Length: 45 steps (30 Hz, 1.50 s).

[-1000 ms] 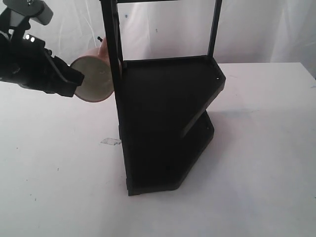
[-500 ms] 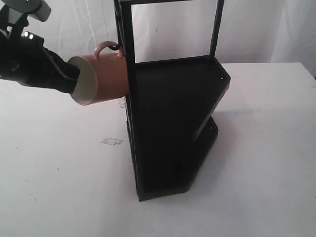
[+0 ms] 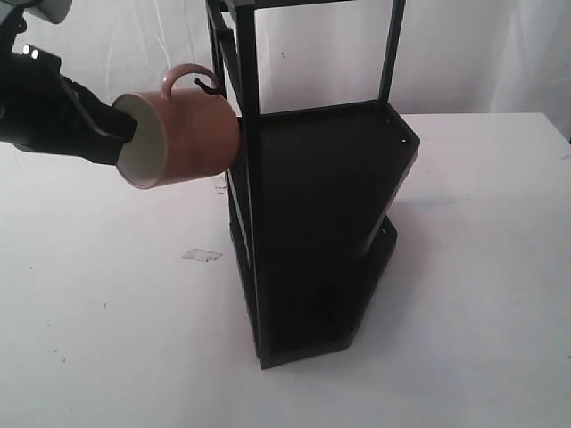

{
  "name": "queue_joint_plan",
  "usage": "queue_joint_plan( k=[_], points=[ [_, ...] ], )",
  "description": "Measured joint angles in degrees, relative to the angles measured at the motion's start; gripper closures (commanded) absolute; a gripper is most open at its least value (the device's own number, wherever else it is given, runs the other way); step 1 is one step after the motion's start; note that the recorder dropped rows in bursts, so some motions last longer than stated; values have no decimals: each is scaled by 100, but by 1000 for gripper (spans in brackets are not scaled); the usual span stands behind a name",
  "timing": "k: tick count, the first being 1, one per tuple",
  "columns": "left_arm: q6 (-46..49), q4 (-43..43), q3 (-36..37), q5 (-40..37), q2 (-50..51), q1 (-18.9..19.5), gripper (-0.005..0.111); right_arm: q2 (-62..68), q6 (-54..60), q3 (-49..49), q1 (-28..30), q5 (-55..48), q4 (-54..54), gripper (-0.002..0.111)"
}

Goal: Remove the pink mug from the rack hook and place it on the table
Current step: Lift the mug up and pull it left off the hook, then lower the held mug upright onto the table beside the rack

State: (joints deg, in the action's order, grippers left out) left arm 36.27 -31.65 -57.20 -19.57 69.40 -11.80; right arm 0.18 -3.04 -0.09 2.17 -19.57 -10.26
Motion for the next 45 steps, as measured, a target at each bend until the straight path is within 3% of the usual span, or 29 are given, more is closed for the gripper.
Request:
queue_joint_plan(
  k=[22,37,40,45],
  points=[
    [-352,420,0,-149,-38,-11,107,0,64,0,0,0,0,108],
    [-577,1106,0,5,-733,-21,107,0,64,0,0,0,0,108],
    [-703,1544,0,-182,-754,-21,107,0,64,0,0,0,0,108],
    [-1973,3290,0,-723,-754,-21,107,0,64,0,0,0,0,108]
  ],
)
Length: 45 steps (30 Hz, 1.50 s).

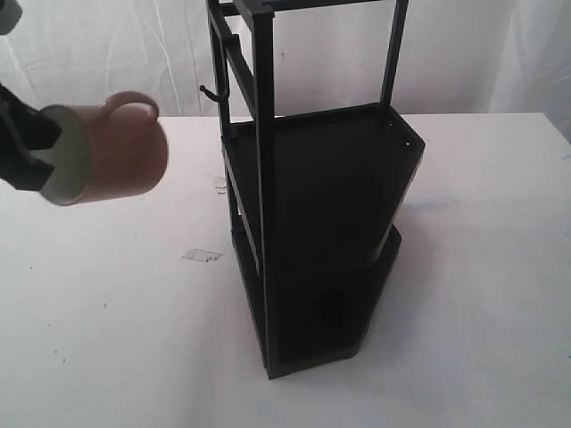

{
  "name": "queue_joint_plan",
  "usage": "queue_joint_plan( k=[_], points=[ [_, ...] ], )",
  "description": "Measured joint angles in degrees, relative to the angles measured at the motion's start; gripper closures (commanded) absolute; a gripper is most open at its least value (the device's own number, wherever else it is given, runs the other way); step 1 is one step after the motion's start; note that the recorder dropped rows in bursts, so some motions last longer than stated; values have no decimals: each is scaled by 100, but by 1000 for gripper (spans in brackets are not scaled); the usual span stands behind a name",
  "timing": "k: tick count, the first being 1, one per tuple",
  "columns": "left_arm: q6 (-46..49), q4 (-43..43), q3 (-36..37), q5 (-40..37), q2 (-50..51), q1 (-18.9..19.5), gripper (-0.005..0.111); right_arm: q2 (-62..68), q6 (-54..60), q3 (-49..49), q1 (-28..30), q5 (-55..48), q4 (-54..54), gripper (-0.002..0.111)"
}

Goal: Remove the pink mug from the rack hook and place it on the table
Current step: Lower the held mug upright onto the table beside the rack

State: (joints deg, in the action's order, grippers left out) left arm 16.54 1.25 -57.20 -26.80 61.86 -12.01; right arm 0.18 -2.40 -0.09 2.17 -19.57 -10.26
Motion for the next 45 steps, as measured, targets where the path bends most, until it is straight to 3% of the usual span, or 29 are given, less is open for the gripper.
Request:
queue_joint_plan(
  k=[5,8,21,33,45],
  points=[
    [-1460,1655,0,-722,0,0,107,0,0,0,0,0,0,108],
    [-1771,1819,0,-984,0,0,107,0,0,0,0,0,0,108],
    [-1904,1296,0,-1336,305,0,107,0,0,0,0,0,0,108],
    [-787,-505,0,-1907,1469,0,107,0,0,0,0,0,0,108],
    [-509,-842,0,-1442,1718,0,107,0,0,0,0,0,0,108]
  ],
)
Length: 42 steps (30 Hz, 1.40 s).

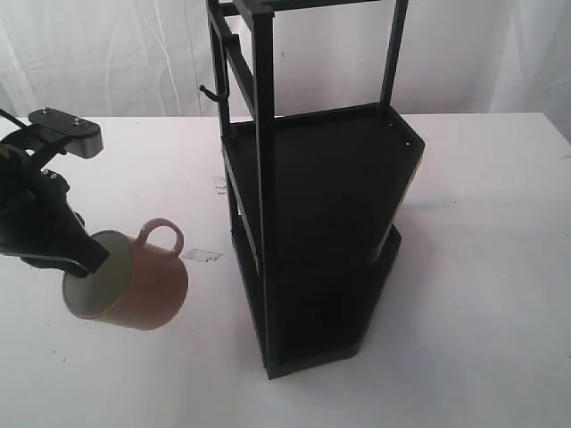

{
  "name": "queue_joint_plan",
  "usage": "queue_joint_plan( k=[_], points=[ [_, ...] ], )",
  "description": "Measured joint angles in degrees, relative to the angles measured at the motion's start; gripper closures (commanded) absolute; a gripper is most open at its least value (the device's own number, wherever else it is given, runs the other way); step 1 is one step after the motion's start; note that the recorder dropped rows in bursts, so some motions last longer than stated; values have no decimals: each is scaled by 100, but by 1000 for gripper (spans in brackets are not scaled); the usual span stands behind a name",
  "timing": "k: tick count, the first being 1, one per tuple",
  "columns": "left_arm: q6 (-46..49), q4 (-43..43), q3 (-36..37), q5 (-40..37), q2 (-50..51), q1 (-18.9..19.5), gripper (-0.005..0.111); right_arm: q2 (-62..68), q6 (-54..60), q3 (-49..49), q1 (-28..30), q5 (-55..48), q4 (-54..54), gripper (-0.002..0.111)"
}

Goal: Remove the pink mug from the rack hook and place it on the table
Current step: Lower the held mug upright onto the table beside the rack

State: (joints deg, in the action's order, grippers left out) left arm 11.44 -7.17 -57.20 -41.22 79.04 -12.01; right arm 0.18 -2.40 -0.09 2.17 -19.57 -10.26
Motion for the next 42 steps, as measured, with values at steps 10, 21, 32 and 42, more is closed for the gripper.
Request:
queue_joint_plan(
  k=[10,21,32,42],
  points=[
    [213,-11,0,547,0,0,107,0,0,0,0,0,0,108],
    [236,-33,-941,-447,638,0,107,0,0,0,0,0,0,108],
    [236,-58,-1039,-149,1574,0,107,0,0,0,0,0,0,108],
    [322,-268,-1062,-123,1673,0,107,0,0,0,0,0,0,108]
  ],
)
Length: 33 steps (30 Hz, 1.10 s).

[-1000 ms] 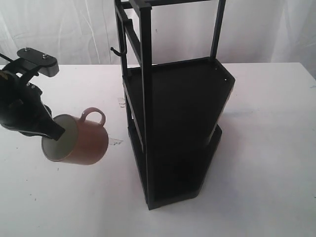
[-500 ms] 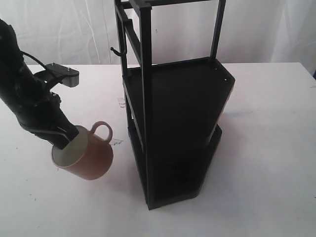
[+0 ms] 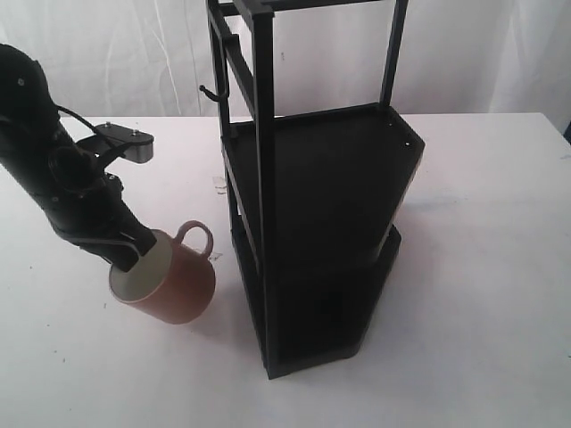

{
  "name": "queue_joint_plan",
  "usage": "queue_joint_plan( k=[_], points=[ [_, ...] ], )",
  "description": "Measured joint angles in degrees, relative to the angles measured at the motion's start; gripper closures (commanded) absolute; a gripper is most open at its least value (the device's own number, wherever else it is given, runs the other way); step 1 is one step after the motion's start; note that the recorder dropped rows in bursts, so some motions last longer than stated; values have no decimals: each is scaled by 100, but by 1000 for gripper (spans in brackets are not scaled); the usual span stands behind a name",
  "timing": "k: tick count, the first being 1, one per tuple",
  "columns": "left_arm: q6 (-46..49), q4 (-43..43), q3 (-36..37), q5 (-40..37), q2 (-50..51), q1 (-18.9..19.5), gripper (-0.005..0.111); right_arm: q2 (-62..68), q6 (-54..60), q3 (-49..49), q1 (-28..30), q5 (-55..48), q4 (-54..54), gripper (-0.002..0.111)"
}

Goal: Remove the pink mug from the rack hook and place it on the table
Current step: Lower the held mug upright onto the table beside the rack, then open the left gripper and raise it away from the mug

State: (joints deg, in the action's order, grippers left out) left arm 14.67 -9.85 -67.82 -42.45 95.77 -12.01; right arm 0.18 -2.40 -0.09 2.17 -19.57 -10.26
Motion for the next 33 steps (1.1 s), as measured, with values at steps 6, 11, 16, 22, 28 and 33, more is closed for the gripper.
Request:
queue_joint_plan(
  k=[6,11,16,22,28,33],
  points=[
    [43,-85,0,13,180,0,107,0,0,0,0,0,0,108],
    [43,-115,-15,13,263,0,107,0,0,0,0,0,0,108],
    [83,-126,-14,13,267,0,107,0,0,0,0,0,0,108],
    [153,-163,-14,13,276,0,107,0,0,0,0,0,0,108],
    [172,-395,-14,13,311,0,107,0,0,0,0,0,0,108],
    [197,-422,-14,13,313,0,94,0,0,0,0,0,0,108]
  ],
)
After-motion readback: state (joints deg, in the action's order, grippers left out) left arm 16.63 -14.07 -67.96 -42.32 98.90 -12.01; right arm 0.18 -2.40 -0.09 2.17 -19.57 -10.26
